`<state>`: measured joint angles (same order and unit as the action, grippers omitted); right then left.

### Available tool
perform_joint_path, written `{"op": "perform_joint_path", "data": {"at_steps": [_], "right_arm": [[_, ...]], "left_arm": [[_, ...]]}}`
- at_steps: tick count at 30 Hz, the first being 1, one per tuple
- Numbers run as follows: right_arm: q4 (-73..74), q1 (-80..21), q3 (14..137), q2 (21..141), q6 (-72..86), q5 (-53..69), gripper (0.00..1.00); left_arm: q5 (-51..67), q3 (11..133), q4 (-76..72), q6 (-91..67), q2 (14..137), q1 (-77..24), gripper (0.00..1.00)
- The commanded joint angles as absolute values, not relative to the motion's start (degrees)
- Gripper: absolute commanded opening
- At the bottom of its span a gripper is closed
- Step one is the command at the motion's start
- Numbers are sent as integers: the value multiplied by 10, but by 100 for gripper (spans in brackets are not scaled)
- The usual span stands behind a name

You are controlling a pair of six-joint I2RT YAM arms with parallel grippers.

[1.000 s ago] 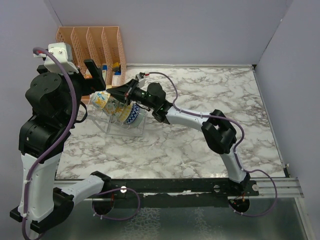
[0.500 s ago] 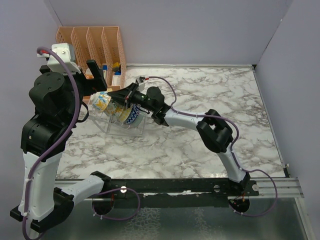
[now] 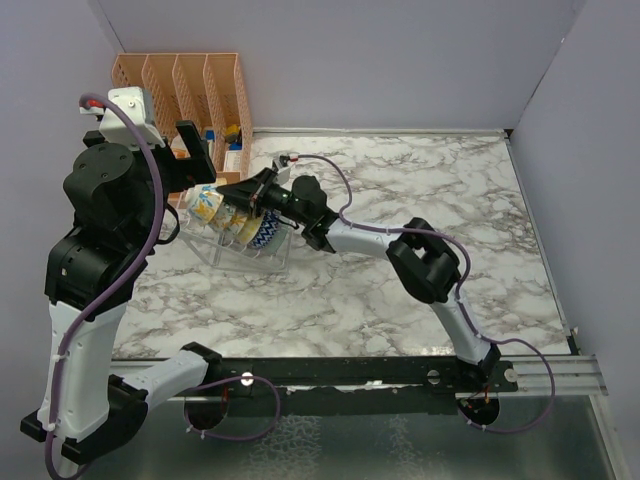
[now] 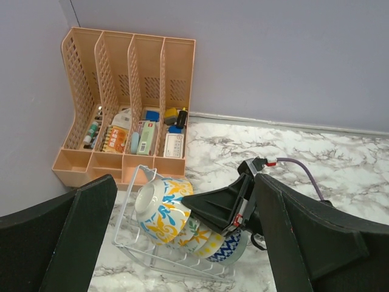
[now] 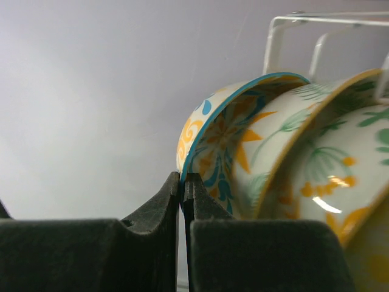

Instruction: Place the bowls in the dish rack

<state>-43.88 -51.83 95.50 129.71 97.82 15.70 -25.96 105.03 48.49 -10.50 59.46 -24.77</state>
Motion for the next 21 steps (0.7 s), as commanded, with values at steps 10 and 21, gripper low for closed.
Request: {"op": "perform_joint_path", "data": {"at_steps": [10,21], "right_arm": [[-410,-523,994,1321,922,208,15],[-355,-519,949,1263,891,201,31]], "left_arm": [[-260,1044,472,-96,591,-250,99],[-262,1051,477,-101,594,-250,99]]}}
